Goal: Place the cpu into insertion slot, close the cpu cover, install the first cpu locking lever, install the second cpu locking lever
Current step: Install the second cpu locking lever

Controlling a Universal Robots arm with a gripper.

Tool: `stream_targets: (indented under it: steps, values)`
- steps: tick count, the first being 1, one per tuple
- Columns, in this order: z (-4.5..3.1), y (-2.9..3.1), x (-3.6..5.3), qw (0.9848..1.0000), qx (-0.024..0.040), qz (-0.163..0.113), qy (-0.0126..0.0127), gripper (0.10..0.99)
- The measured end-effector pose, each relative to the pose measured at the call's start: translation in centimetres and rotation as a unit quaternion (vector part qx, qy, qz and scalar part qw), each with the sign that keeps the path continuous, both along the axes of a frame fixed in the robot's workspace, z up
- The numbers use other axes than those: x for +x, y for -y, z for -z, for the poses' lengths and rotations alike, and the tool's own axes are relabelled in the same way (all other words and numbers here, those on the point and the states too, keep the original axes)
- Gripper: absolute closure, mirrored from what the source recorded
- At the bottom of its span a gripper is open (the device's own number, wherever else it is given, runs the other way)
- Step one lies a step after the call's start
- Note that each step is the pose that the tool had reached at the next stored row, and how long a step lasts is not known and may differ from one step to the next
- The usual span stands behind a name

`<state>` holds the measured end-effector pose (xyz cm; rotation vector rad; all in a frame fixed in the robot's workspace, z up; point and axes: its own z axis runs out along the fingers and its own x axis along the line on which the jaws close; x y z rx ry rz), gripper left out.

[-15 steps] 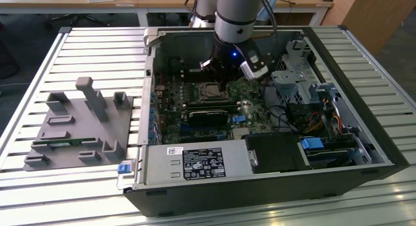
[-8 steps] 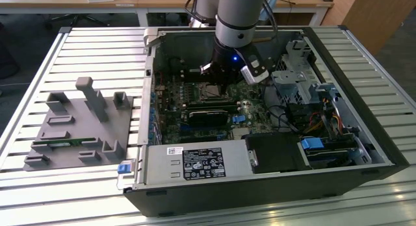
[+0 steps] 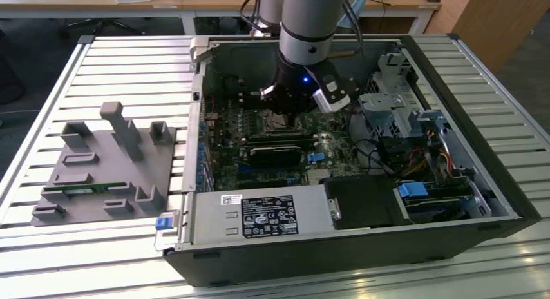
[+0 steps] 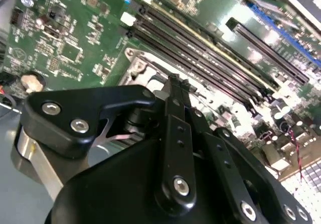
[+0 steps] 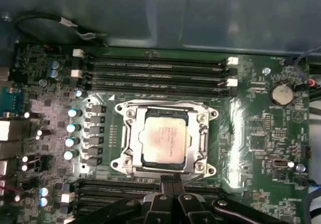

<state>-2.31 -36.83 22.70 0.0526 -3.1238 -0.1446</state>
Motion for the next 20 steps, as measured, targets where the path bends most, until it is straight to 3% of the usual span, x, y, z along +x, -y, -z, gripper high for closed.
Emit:
stream_targets:
  steps: [8, 16, 20]
  values:
    - [0.26, 0.4, -1.91, 1.0, 0.0004, 0.0, 0.0001, 0.98]
    - [1.32, 0.41, -2.31, 1.0, 0.0011, 0.0, -0.0004, 0.98]
    - [1.39, 0.75, -2.46, 0.9999, 0.0148, 0.0, -0.0003, 0.98]
